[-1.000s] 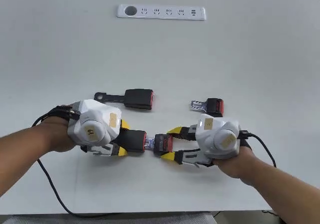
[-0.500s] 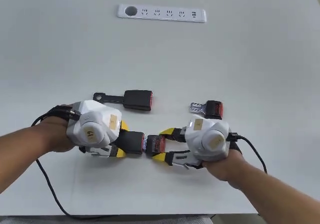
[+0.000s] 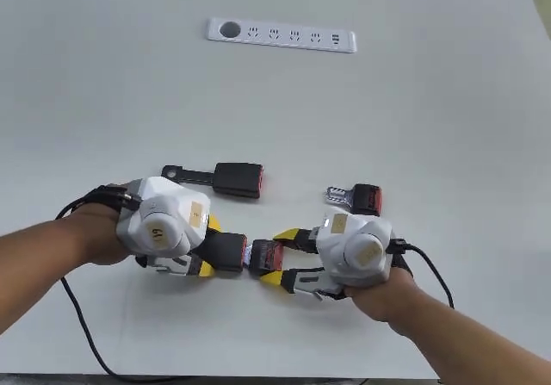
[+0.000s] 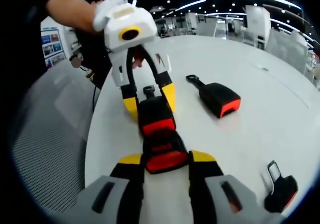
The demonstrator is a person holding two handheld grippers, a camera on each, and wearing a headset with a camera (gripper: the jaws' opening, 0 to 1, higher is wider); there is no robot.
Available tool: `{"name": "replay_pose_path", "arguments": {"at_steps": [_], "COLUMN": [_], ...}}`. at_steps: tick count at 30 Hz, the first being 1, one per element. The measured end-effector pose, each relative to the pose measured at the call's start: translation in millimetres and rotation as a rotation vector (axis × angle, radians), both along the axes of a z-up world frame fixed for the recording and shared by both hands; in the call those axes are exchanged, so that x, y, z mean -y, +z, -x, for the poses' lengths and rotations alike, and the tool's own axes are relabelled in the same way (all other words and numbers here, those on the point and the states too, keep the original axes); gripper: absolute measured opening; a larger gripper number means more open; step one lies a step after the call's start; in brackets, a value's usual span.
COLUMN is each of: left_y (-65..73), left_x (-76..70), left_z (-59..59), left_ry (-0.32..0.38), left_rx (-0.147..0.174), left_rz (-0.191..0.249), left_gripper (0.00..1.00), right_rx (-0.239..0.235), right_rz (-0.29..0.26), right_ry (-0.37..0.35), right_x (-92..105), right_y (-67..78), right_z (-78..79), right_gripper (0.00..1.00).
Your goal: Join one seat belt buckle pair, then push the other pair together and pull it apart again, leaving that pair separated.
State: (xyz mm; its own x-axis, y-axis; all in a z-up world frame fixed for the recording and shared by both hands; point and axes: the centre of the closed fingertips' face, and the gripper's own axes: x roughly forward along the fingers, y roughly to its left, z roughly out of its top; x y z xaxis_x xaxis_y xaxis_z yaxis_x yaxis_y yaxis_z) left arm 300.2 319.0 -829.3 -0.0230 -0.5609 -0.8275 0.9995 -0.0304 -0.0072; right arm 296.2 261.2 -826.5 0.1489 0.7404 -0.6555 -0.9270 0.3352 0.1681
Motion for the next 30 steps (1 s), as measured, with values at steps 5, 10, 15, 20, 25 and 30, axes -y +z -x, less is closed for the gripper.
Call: {"name": "replay_pose_path", "arguments": {"at_steps": [5, 10, 15, 20, 25, 30], "left_y": [-0.6, -0.3, -0.1, 0.4, 0.9, 1.2], "left_x": [0.1, 0.0, -0.8, -0.9, -0.5, -0.8], "left_z": [0.4, 0.8, 0.6, 0.8, 1.2, 0.8], "left_ry": [0.0, 0.002, 0.004, 0.0, 0.011, 0.013], "left_rx": [0.0, -0.001, -0.005, -0.003, -0.005, -0.006], "left_rz": [0.001, 0.0, 0.008, 0.017, 0.025, 0.026], "left_gripper": [0.34, 0.34, 0.34, 0.34, 0.34, 0.34], "right_rx": [0.002, 0.006, 0.013, 0.035, 0.034, 0.032], "right_rz": [0.0, 0.005, 0.009, 0.023, 0.014, 0.002], "right_ry": [0.0, 0.004, 0.023, 0.058, 0.061, 0.052], "right_x": [0.6, 0.5, 0.8, 2.3, 3.0, 2.9], "right_y": [0.3, 0.4, 0.6, 0.1, 0.2, 1.0], "right_z": [0.4, 0.7, 0.8, 0.2, 0.6, 0.8], "right_gripper": [0.34, 0.34, 0.34, 0.33, 0.33, 0.33]}}
